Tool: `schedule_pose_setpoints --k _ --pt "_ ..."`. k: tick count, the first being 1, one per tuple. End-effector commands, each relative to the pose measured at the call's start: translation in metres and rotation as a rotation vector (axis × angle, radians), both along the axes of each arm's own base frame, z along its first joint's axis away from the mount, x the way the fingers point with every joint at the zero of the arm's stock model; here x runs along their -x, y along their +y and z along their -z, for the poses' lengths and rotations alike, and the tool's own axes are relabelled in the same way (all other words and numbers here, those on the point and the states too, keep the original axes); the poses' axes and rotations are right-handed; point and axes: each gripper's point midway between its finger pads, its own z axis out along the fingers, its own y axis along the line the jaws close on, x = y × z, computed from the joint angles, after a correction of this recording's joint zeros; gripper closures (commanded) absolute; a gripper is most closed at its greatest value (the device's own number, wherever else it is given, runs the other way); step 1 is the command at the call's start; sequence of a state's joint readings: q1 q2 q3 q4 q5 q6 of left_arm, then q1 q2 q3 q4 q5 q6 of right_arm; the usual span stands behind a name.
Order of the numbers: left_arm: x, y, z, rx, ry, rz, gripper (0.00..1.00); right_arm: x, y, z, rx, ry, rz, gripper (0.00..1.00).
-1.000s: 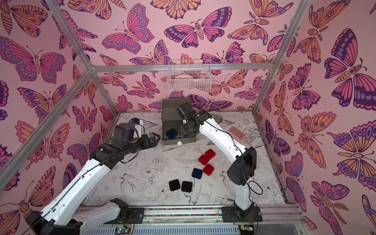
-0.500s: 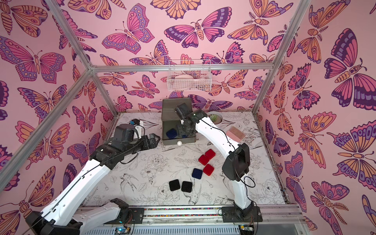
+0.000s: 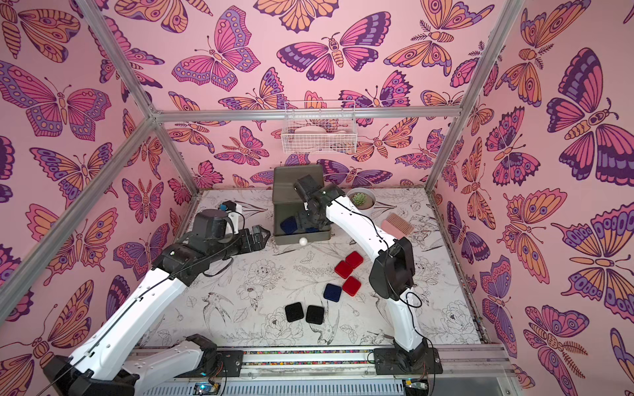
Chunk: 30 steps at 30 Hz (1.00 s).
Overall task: Place the brooch boxes into the drawer by color
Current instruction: Place the brooch box in the drawer.
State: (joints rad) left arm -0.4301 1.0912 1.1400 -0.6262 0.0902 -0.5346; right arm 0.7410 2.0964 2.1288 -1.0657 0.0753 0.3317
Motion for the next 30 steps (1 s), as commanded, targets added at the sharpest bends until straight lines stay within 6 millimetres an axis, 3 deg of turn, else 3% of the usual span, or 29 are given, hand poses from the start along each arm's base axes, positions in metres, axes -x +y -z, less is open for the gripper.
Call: schedule_pose_setpoints --k 1,6,12,17,21,28,30 --pt "0.005 0.002 0.009 -0.011 0.028 0.012 0.0 -0.004 -0.006 -0.001 0.028 -0.01 0.011 0.15" --pt "0.005 0.003 0.009 -0.013 0.026 0.012 0.0 -0.005 -0.004 -0.018 -0.009 -0.041 0.007 0.12" --pt "0.004 0.002 0.007 -0.012 0.023 0.013 0.0 -0.004 -0.001 -0.058 -0.091 -0.122 -0.001 0.1" --pt "0.003 0.002 0.006 -0.012 0.022 0.011 0.0 0.009 0.001 -0.087 -0.14 -0.177 -0.027 0.1" --pt "0.003 0.002 0.006 -0.014 0.02 0.011 0.0 0.033 -0.007 -0.095 -0.144 -0.195 -0.054 0.1" --pt "0.003 0.004 0.014 -0.029 0.037 0.006 0.0 0.103 -0.042 -0.077 -0.202 -0.223 -0.115 0.1" --pt "0.002 0.003 0.017 -0.027 0.047 0.009 0.0 0.121 -0.055 -0.062 -0.203 -0.229 -0.127 0.11"
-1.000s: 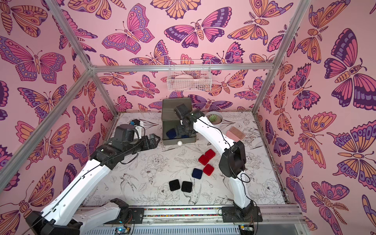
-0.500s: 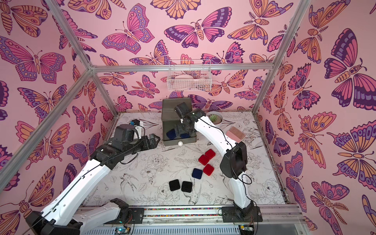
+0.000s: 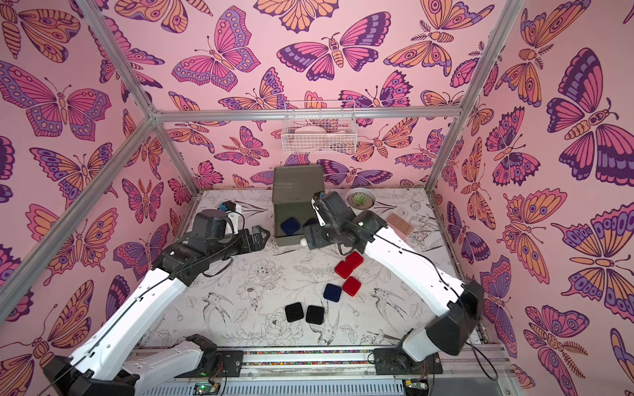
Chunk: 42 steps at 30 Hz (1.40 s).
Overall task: Place the brooch boxes into the drawer by color
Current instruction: Place the brooch box in the drawer, then pick up the brooch box from the center of the board.
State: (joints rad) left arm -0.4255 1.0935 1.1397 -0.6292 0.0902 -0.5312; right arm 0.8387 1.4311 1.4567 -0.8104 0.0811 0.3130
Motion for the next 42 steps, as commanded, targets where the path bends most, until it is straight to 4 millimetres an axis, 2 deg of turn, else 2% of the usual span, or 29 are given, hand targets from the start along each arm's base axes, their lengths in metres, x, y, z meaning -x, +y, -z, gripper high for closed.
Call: schedule_pose_setpoints --k 1,4,7,10,16,24,29,42 --pt "0.002 0.001 0.016 -0.022 0.047 0.01 0.0 0.019 -0.01 0.014 -0.033 -0.037 -0.02 0.12" --pt "0.001 0.0 0.016 -0.02 0.051 0.012 0.0 0.042 -0.024 0.034 -0.055 -0.036 -0.034 0.12" --pt "0.001 0.0 0.017 -0.019 0.053 0.009 0.0 0.055 -0.039 0.061 -0.041 0.012 -0.005 0.12" --pt "0.001 -0.001 0.02 -0.014 0.061 0.009 0.0 0.065 -0.044 0.089 -0.021 0.075 0.005 0.12" --pt "0.001 -0.002 0.02 -0.007 0.068 0.008 0.0 0.076 -0.039 0.132 0.011 0.185 0.015 0.13" --pt "0.001 -0.002 0.021 -0.009 0.071 0.008 0.0 0.089 -0.017 0.179 0.056 0.294 0.004 0.13" --pt "0.002 0.0 0.022 -0.012 0.068 0.004 0.0 0.087 -0.018 0.197 0.089 0.331 0.053 0.12" --pt "0.003 -0.001 0.022 -0.014 0.069 0.012 0.0 0.079 -0.04 0.212 0.191 0.336 0.21 0.11"
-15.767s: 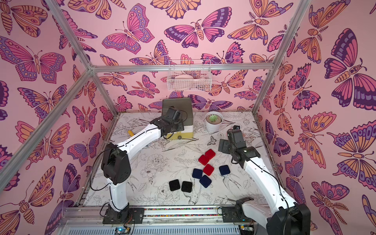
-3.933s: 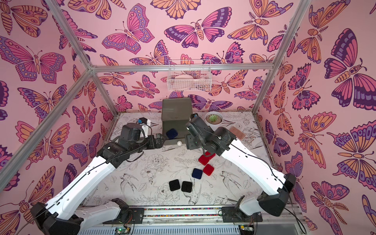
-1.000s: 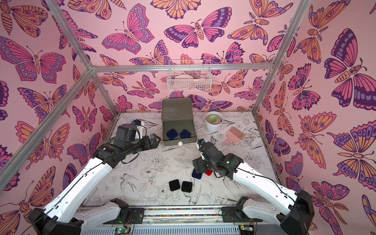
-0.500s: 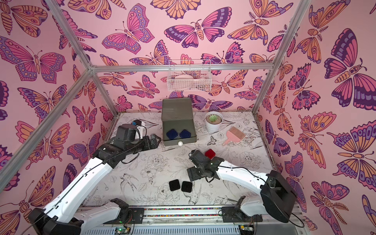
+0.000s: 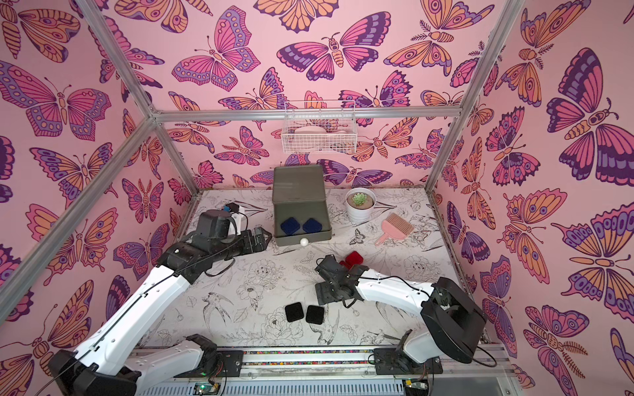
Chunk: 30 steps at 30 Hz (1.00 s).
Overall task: Place the brooch boxes into the drawer by color
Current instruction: Pick up the brooch box from the center of the board.
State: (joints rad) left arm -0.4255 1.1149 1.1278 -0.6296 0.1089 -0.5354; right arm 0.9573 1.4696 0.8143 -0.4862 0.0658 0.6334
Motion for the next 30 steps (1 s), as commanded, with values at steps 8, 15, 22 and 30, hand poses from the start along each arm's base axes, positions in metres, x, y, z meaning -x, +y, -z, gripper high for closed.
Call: schedule_pose_setpoints --k 8,15,22,30 --pt "0.003 0.003 0.01 -0.013 0.03 0.001 0.0 -0.006 -0.006 0.009 0.079 0.004 0.071 0.11" --pt "0.003 0.003 0.01 -0.014 0.029 0.002 0.0 -0.013 0.003 0.006 0.068 -0.006 0.06 0.12" --pt "0.005 0.004 0.013 -0.018 0.033 0.002 0.0 -0.012 0.003 0.018 0.11 0.02 0.054 0.17" --pt "0.005 0.004 0.017 -0.022 0.042 0.002 0.0 -0.01 0.0 0.017 0.142 0.008 0.047 0.24"
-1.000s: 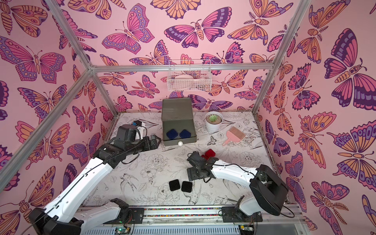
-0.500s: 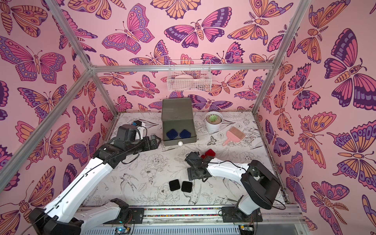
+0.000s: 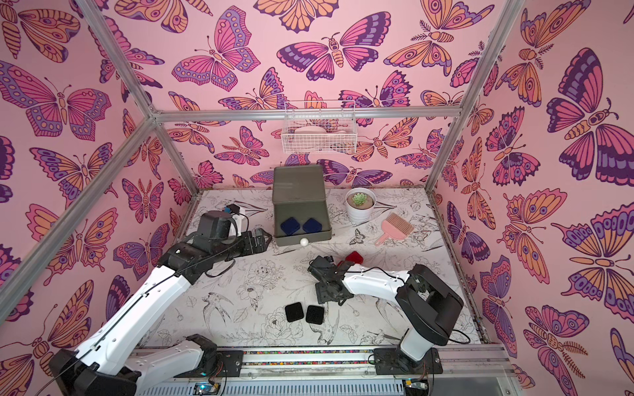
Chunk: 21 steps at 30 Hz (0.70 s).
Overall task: Place the brooch boxes into the drawer by color
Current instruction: Pick up the brooch box from the center of the board.
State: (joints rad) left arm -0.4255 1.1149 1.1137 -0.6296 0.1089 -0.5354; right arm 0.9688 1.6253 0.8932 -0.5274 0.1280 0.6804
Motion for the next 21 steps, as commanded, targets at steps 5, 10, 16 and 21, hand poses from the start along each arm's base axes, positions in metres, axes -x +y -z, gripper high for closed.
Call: schedule_pose_setpoints --k 5,10,16,21 --pt "0.003 0.003 0.01 -0.015 0.028 0.001 0.0 -0.003 -0.002 -0.012 0.024 -0.041 -0.003 0.31" --pt "0.004 0.004 0.009 -0.015 0.024 -0.001 0.0 -0.003 -0.002 -0.02 0.015 -0.053 -0.006 0.36" --pt "0.003 0.004 0.008 -0.018 0.021 -0.003 0.0 -0.005 -0.005 -0.051 -0.038 -0.116 -0.002 0.38" --pt "0.002 0.005 0.007 -0.023 0.015 -0.004 0.0 -0.009 -0.009 -0.086 -0.095 -0.201 -0.002 0.38"
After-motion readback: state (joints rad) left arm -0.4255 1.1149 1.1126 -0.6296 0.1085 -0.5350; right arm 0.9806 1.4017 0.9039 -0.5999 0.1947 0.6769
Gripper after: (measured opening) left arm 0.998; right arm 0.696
